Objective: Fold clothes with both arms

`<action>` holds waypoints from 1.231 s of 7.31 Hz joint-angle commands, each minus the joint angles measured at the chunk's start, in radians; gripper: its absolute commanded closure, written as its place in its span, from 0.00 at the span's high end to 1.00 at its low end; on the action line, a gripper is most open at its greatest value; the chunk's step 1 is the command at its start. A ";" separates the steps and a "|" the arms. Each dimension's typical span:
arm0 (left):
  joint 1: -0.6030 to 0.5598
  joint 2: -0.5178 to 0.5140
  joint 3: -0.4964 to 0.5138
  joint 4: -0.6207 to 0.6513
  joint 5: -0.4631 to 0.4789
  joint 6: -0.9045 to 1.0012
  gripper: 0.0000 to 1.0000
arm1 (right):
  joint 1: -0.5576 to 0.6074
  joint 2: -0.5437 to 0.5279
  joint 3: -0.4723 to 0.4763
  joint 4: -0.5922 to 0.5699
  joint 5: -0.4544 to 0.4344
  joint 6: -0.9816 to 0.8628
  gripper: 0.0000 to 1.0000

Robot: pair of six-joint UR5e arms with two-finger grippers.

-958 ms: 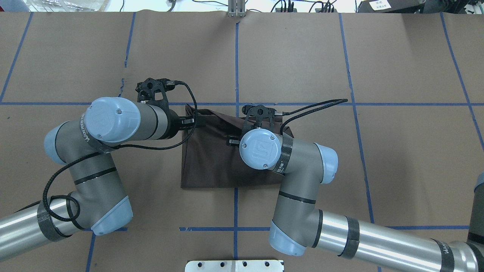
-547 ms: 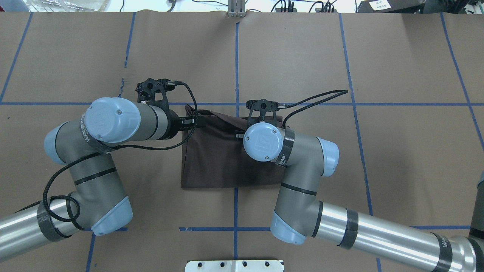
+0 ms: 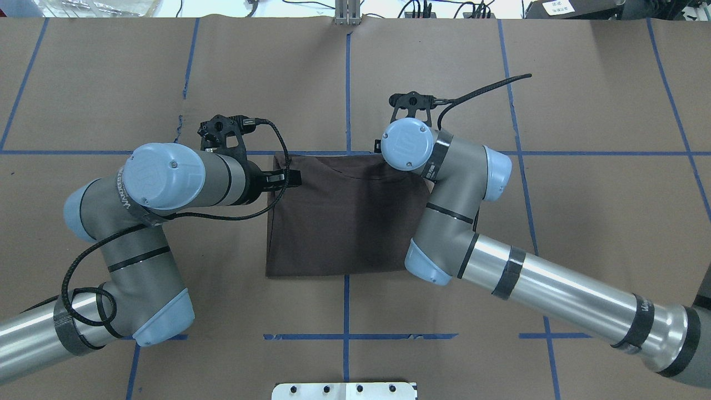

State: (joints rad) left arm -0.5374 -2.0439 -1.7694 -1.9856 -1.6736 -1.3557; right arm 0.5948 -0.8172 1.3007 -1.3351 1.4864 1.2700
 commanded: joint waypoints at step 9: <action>-0.087 -0.134 0.315 0.008 0.061 0.108 1.00 | 0.117 -0.011 0.020 0.102 0.221 -0.024 1.00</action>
State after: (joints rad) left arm -0.5853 -2.1849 -1.4706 -1.9763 -1.6194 -1.3008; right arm 0.7112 -0.8254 1.3200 -1.2356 1.7072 1.2447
